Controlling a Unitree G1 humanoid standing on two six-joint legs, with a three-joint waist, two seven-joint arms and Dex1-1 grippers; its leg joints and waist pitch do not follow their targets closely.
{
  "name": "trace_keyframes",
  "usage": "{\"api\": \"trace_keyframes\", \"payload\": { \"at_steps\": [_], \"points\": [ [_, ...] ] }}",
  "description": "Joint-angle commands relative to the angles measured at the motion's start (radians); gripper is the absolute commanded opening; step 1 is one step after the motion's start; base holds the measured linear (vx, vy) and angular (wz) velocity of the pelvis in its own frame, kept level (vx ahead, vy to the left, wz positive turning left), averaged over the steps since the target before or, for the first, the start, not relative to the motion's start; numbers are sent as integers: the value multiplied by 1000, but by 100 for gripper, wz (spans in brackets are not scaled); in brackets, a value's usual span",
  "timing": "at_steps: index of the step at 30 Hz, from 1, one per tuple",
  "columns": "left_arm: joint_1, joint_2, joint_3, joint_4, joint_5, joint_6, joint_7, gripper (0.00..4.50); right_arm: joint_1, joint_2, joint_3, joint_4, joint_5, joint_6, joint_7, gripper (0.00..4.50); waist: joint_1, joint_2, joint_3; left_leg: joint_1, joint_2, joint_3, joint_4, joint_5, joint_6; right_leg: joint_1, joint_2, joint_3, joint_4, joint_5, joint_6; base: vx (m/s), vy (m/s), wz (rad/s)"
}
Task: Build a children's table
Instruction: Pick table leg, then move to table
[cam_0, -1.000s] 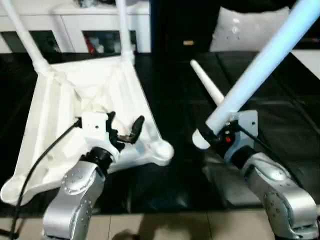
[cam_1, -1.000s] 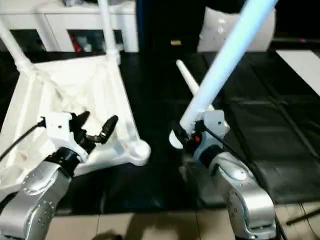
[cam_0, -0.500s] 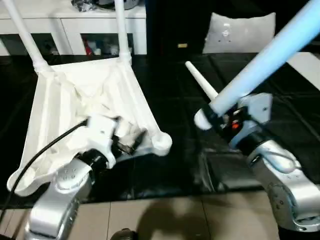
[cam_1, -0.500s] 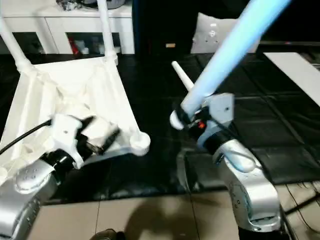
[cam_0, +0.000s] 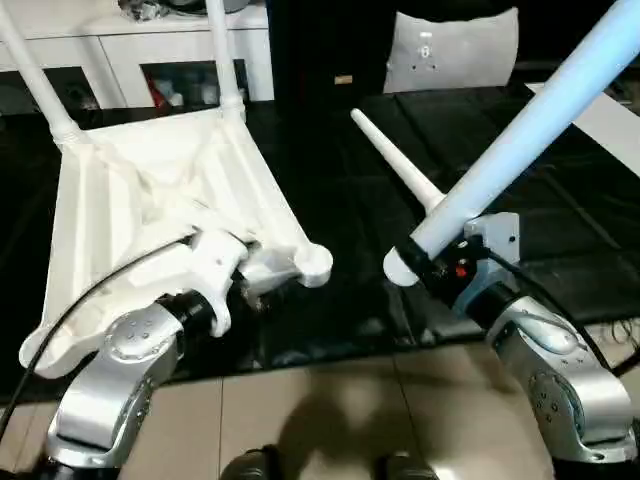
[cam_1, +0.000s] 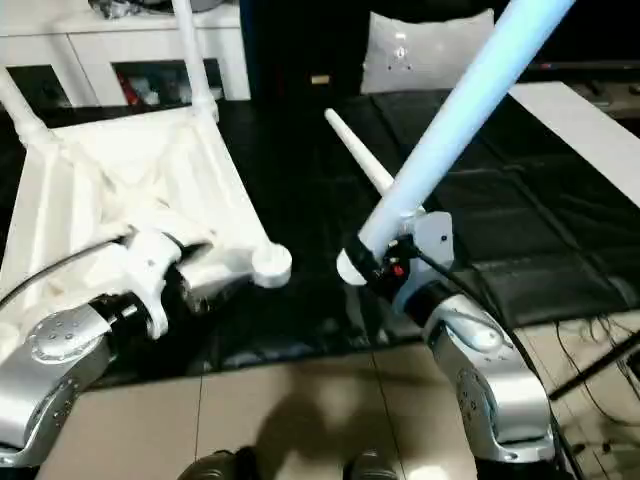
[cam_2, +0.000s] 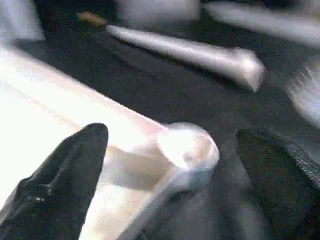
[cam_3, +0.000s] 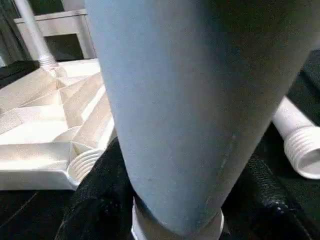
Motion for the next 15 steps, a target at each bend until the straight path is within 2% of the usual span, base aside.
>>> {"api": "trace_keyframes", "payload": {
  "at_steps": [1, 2, 3, 4, 5, 6, 7, 8, 9, 10, 11, 12, 13, 14, 15],
  "points": [
    [20, -45, 22, -15, 40, 2, 129, 450, -1, 44, -15, -46, 43, 48, -32, 193, -16, -11, -39, 48, -25, -99, 115, -27, 31, -22, -91, 100, -257, -915, -38, 140, -118, 16],
    [23, -56, 12, -19, 60, 0, 146, 450, 5, 42, -3, -52, 38, 52, -28, 193, -10, -18, -25, 64, -13, -116, 95, -126, -10, 9, -71, 49, -221, -748, -129, 123, -51, 8],
    [27, -69, 0, -22, 86, 8, 163, 450, 10, 35, 19, -58, 19, 60, -29, 193, -8, 7, -29, 97, 18, -121, 51, -271, -51, 2, -25, 9, -185, -572, -172, -110, -73, 16],
    [36, -81, -20, -28, 116, -6, 173, 450, 18, 22, 54, -67, -13, 63, -29, 193, -46, 58, -33, 86, 174, -200, -135, -720, -130, 9, 72, -63, -41, -106, -132, -110, -73, 16],
    [38, -83, -22, -29, 119, -11, 174, 450, 19, 20, 60, -69, -18, 63, -29, 193, -35, 82, -41, 56, 210, -217, -185, -795, -143, 33, 65, -70, 34, 12, -104, -173, -78, 7],
    [43, -89, -21, -33, 117, -7, 182, 450, 22, 19, 68, -70, -23, 62, -29, 193, -39, 61, -52, 44, 196, -266, -186, -815, -98, 48, 65, -81, 60, 58, -98, -110, -38, 1],
    [47, -95, -11, -36, 105, 4, 188, 450, 23, 20, 73, -70, -24, 65, -30, 193, -31, 86, -39, 27, 160, -261, -193, -874, -56, 46, 76, -95, 83, 21, -111, -110, -38, 1],
    [50, -89, -9, -47, 114, 18, 200, 450, 24, 25, 75, -72, -20, 77, -36, 193, -31, 80, -35, 8, 113, -257, -183, -879, -23, 74, 73, -86, 78, -26, -118, -91, -81, 25],
    [50, -87, -10, -53, 120, 23, 208, 450, 25, 26, 75, -74, -16, 84, -42, 193, -29, 65, -48, 7, 84, -265, -165, -820, 3, 88, 64, -63, 49, -70, -120, -84, -120, 30],
    [52, -82, -2, -63, 119, 27, 210, 450, 27, 33, 71, -75, -4, 98, -47, 193, -39, 5, -86, 9, 24, -201, -20, -379, 59, 90, -51, 37, -131, -267, -270, -84, -120, 30],
    [53, -81, 0, -67, 119, 27, 210, 450, 29, 40, 64, -75, 5, 107, -52, 193, -13, -26, -68, -8, -27, -134, 61, -206, 70, 85, -86, 40, -210, -423, -235, -81, -174, 8],
    [59, -79, 4, -76, 120, 26, 210, 450, 37, 76, 28, -73, 48, 147, -76, 193, 9, -34, -64, -19, -20, -124, 74, -63, 71, 85, -93, 62, -211, -507, -152, -85, -184, -10],
    [63, -83, 11, -81, 117, 23, 213, 450, 38, 73, 26, -75, 47, 161, -81, 193, 19, -38, -52, -24, -5, -122, 70, 26, 46, 66, -86, 71, -210, -654, -19, -85, -184, -10],
    [65, -87, 15, -84, 117, 21, 217, 450, 39, 68, 28, -78, 41, 170, -83, 193, 22, -24, -61, -25, 18, -120, 37, 10, 11, 83, -72, 62, -180, -615, 1, -53, -131, -3],
    [70, -94, 20, -89, 116, 8, 218, 450, 42, 49, 36, -80, 16, 172, -83, 193, 24, -16, -60, -15, 35, -120, 11, -17, -2, 80, -64, 48, -170, -538, -17, -37, -76, 1]
  ]
}}
